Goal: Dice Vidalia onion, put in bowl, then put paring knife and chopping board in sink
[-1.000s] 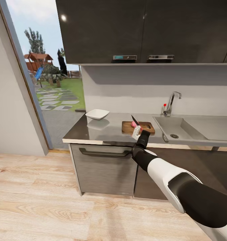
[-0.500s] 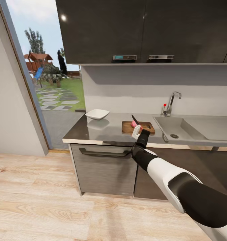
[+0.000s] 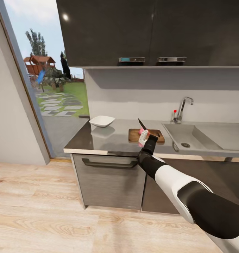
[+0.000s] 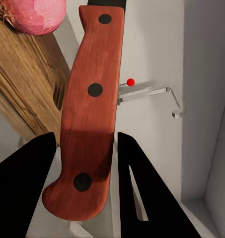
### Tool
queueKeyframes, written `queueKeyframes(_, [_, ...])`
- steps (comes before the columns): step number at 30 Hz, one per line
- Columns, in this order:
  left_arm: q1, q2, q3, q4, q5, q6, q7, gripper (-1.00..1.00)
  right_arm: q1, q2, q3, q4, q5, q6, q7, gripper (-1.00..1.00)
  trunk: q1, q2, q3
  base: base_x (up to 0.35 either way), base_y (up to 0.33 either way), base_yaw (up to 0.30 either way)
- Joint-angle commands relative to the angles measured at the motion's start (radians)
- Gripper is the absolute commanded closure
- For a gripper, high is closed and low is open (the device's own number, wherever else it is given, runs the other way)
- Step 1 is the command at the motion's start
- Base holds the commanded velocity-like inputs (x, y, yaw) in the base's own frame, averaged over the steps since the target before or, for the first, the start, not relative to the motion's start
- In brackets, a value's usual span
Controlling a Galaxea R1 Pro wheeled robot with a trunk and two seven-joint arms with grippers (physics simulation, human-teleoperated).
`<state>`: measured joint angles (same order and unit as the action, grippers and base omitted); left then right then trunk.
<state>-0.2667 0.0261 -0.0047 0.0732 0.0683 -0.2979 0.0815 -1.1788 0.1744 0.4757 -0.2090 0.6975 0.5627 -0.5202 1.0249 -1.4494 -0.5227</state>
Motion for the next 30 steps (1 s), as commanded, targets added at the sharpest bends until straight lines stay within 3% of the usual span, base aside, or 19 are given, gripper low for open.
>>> queueKeyframes(1, [-0.002, 0.0, -0.001, 0.004, 0.007, -0.007, -0.001, -1.0, -0.001, 0.0, 0.004, 0.0, 0.003, 0.006, 0.0, 1.0, 0.0, -0.001, -0.001, 0.074, 0.0, 0.0])
queueKeyframes(30, [-0.002, -0.009, -0.001, 0.005, 0.007, -0.005, -0.001, -1.0, -0.001, -0.009, 0.006, 0.006, -0.011, 0.008, 0.0, 1.0, 0.0, -0.001, -0.001, 0.042, -0.024, 0.0])
